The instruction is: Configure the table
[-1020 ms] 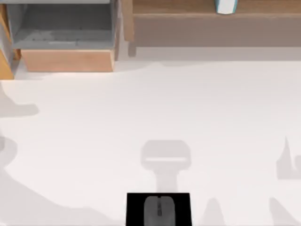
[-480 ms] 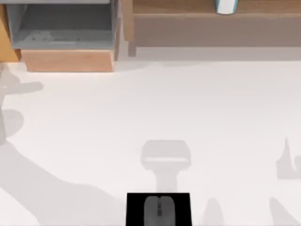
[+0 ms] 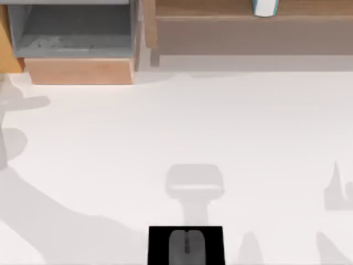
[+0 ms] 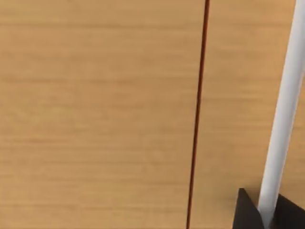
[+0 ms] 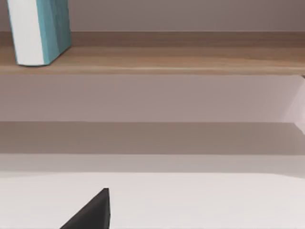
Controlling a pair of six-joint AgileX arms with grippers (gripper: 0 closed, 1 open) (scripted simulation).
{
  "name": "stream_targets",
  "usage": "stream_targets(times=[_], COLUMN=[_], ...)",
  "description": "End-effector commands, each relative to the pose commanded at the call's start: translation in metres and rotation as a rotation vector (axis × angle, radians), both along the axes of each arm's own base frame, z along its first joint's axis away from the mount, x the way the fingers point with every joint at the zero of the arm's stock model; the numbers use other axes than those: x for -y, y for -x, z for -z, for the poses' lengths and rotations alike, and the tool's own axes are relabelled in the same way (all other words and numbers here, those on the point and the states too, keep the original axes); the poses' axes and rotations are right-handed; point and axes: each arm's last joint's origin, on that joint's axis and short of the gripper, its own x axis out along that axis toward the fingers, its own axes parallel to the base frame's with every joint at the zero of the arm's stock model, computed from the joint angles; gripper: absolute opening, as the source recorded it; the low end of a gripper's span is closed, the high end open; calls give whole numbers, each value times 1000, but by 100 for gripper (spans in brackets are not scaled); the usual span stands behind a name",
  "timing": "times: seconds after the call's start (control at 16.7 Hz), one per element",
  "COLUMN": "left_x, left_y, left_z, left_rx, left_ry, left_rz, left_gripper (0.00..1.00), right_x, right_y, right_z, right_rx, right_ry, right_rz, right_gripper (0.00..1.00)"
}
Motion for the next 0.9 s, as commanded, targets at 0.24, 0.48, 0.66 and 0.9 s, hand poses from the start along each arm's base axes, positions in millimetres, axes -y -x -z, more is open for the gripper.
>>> stream_targets(times=[0.24,0.48,0.66,0.9], left_x=[0,0,0,0], left_y=[0,0,0,0], left_z=[0,0,0,0], left_rx=[0,0,0,0], left_ry=[0,0,0,0], left_rz=[0,0,0,0], left_gripper=[60,90,100,100], right_x=[0,0,0,0], right_y=[0,0,0,0], right_z=[0,0,0,0], right_rx=[0,0,0,0], right_ry=[0,0,0,0], right_rz=[0,0,0,0], right_gripper=[100,100,100,100])
